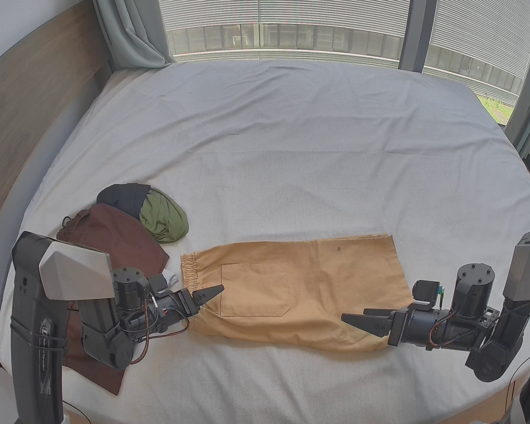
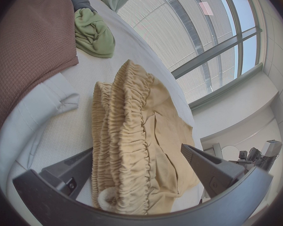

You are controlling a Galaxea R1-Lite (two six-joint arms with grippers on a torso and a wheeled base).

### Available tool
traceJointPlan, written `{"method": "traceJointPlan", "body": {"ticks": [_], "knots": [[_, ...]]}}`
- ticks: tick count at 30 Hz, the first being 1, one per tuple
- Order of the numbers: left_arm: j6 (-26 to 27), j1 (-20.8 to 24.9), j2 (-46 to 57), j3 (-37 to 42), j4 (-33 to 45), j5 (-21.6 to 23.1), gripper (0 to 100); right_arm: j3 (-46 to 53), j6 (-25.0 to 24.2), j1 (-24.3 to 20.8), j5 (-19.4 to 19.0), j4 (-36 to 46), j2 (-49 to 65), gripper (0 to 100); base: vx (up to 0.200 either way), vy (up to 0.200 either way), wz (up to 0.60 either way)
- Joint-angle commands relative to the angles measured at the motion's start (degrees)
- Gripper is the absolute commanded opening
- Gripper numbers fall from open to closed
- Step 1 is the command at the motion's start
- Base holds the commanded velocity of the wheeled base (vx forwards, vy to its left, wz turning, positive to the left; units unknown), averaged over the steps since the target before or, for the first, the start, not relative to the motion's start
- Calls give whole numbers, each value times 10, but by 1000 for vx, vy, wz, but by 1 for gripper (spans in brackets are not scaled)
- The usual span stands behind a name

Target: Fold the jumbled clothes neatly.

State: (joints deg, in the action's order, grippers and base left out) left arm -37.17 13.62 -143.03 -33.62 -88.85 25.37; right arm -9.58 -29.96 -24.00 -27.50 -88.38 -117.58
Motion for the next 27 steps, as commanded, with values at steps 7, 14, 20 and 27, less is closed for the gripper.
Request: {"method": "traceJointPlan", "body": {"ticks": [7, 14, 20, 27], "knots": [[0, 1, -1, 0, 0, -3, 100, -1, 0, 1, 0, 0, -1, 100, 0, 0, 0], [0, -1, 1, 0, 0, -2, 0, -3, 0, 2, 0, 0, -1, 100, 0, 0, 0], [0, -5, 17, 4, 0, 9, 0, -3, 0, 4, 0, 0, -7, 100, 0, 0, 0], [2, -14, 36, 15, 0, 37, 0, -4, 2, 5, 0, 0, -17, 100, 0, 0, 0]]}}
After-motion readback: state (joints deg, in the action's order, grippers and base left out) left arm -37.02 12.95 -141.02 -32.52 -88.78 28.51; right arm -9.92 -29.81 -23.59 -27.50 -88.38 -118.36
